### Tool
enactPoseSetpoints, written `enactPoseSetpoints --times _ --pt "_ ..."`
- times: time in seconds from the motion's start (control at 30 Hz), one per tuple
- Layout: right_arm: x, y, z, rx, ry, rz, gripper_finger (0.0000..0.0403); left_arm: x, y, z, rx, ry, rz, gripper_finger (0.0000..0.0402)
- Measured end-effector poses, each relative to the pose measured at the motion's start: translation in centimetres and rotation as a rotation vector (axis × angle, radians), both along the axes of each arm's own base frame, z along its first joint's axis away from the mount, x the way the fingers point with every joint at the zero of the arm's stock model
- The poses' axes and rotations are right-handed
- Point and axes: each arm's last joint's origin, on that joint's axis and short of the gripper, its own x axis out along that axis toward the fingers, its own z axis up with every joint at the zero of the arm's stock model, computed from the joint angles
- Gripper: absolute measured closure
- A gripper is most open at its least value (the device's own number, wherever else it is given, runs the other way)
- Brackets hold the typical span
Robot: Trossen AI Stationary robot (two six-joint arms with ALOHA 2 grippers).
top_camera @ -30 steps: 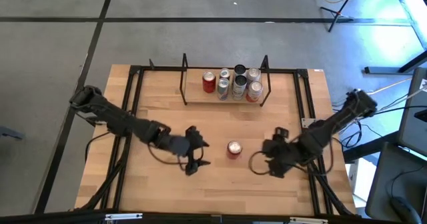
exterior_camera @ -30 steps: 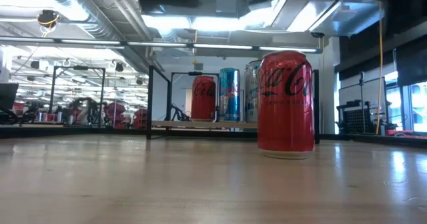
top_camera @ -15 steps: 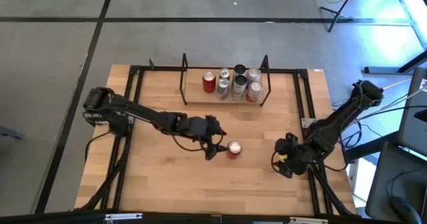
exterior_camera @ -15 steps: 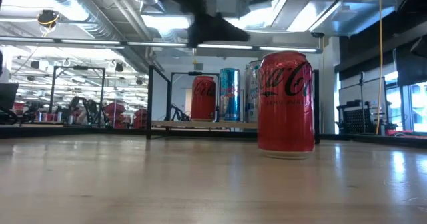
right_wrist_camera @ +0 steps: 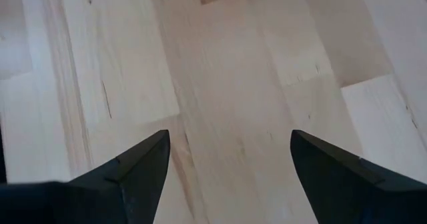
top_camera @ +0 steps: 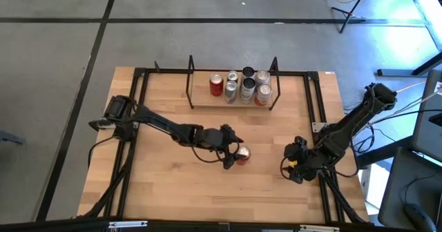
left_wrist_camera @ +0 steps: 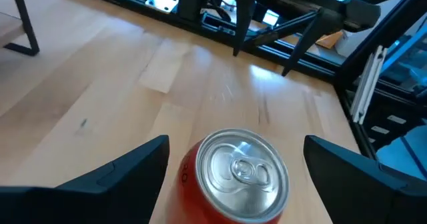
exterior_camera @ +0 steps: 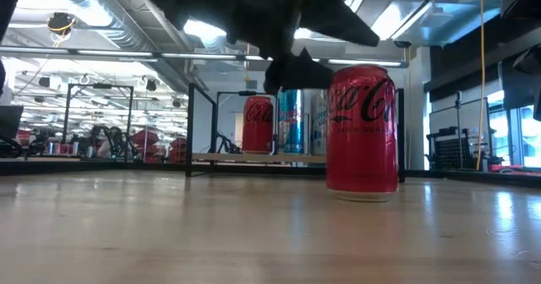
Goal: Place canned beverage on shelf
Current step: Put the red soda can on the shelf
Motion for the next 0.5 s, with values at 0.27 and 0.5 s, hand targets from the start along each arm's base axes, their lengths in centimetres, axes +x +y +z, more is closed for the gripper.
enactPoseSetpoints --times 0.27,0.5 --pt "-0.3 -0.3 -0.1 -0.019 0.030 -0.021 0.0107 0.4 -1.0 -2.2 0.014 0.043 -0.013 0.0063" --pt "-0.3 -0.3 -0.2 -0.017 0.033 -0.020 0.0107 0.5 -1.3 -3.6 0.095 0.071 0.035 0.0063"
